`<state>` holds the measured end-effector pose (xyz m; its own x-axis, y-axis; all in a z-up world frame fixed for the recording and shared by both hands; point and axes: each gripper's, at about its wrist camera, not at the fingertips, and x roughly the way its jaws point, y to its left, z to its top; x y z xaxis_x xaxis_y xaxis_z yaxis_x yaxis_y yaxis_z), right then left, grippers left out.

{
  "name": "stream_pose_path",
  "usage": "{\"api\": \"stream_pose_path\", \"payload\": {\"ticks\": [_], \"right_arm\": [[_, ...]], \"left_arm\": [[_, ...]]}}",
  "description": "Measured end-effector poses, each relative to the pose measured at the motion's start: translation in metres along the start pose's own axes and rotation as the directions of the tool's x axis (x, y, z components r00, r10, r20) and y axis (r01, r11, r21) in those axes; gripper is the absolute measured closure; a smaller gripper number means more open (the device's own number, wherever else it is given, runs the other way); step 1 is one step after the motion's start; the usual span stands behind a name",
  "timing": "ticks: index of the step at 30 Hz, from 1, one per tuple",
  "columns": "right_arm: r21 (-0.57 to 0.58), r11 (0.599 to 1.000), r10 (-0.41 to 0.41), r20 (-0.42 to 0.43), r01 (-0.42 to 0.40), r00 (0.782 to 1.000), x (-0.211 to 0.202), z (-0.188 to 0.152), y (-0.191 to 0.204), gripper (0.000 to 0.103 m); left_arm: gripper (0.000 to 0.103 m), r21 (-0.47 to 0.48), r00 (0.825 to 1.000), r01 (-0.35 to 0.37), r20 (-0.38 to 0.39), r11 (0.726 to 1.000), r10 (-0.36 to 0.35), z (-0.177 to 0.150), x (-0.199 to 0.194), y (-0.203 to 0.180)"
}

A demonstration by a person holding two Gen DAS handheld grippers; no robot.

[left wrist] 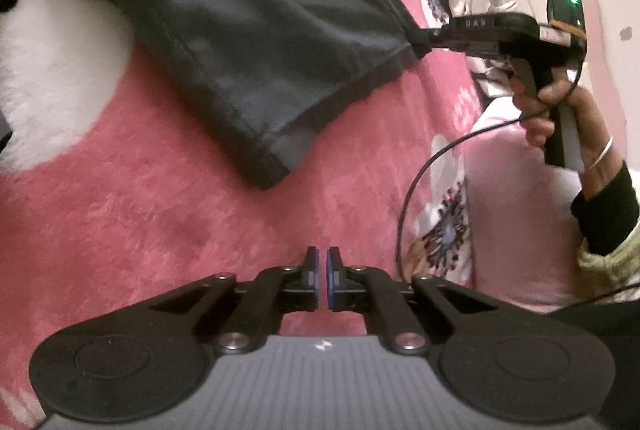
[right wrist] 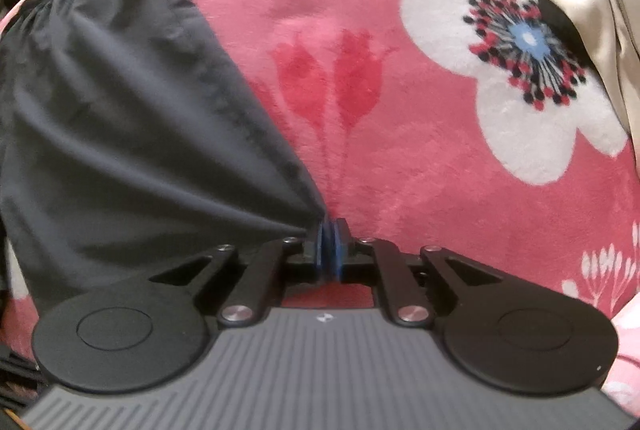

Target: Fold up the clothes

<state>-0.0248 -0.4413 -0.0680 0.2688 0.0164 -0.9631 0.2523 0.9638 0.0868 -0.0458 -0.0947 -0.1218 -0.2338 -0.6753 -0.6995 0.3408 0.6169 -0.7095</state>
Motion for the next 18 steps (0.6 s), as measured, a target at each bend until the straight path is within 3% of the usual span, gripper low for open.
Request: {"api": "stream_pose_path", "payload": {"ticks": [2,6,7,9,12,14,18], "right_arm": [[0.047,0.999,-0.014,0.005,0.014,1.000,-0.003,0.001,-0.009,0.075],[0.020,0.991,-0.137,0.077,0.136,0.988,-0.020,0.000,-0.007,0.074],[-0.001,0.991,-0.135,0.109,0.136,0.985,-0.027,-0.001,-0.002,0.074],[-0.041,0.991,-0.118,0.172,0.126,0.978,-0.041,-0.002,0.009,0.074],[-0.155,0.987,-0.015,0.235,0.052,0.972,-0.061,-0.005,0.039,0.074],[-0.246,0.969,0.058,0.248,0.005,0.967,-0.069,-0.008,0.064,0.074],[-0.339,0.940,0.118,0.247,-0.028,0.962,-0.075,-0.008,0.094,0.074]], "left_arm": [[0.094,0.018,1.000,-0.010,-0.008,1.000,0.011,-0.004,-0.002,-0.002],[0.087,0.065,1.000,-0.023,0.007,0.998,0.022,-0.009,-0.011,-0.007],[0.083,0.075,1.000,-0.026,0.014,0.997,0.025,-0.009,-0.014,-0.008],[0.080,0.083,0.999,-0.028,0.033,0.996,0.025,-0.007,-0.021,-0.009],[0.075,0.090,0.996,-0.049,0.081,0.995,0.041,0.001,-0.031,-0.011],[0.070,0.059,0.993,-0.051,0.111,0.997,0.044,0.008,-0.036,-0.007],[0.067,-0.065,0.988,-0.046,0.144,0.997,0.055,0.024,-0.037,0.007]]}}
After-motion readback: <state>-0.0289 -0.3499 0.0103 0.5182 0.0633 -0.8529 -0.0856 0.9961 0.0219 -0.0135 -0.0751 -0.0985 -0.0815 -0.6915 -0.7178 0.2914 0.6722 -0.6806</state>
